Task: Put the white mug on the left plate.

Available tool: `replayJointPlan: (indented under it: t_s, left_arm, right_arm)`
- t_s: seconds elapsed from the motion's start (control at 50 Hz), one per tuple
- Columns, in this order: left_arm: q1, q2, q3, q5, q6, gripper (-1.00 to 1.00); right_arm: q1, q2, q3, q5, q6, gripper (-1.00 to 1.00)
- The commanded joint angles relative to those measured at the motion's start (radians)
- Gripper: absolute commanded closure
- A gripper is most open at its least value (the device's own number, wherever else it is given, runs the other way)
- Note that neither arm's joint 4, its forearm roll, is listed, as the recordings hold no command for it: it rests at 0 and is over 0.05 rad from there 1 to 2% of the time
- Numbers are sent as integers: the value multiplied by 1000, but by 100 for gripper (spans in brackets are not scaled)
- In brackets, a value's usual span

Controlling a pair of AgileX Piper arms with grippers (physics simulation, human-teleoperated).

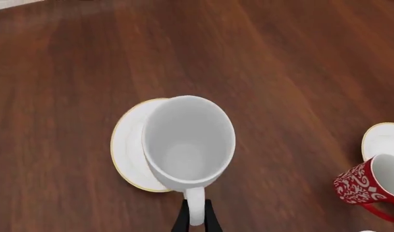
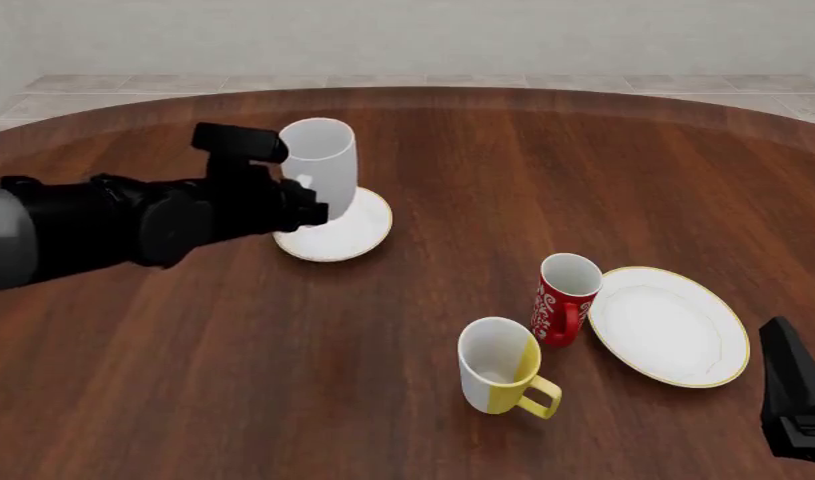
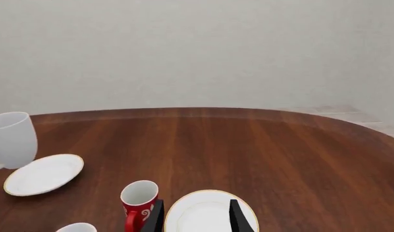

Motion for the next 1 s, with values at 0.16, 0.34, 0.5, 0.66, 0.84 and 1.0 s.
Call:
replayJointPlan:
  t_s: [0.16,0.34,0.5,0.66,0.84,1.0]
  left_arm:
    - [20,68,-52,-21,28,100]
    - [30,99,-63,-36,31,100]
    - [44,117,-88,-29,31,100]
    - [50,129,-110,-22,31,100]
    - [57,155,-137,-20,32,100]
    - [66,180,-152,-24,31,100]
  right_arm:
    - [-4,0,0,-6,8,-100]
    - [-6,0,0,-8,12,-100]
    - [-6,0,0,-6,11,-100]
    - [-5,0,0,-3,12,-100]
    - [-5,0,0,-3,13,-100]
    - [-4,0,0,-6,14,-100]
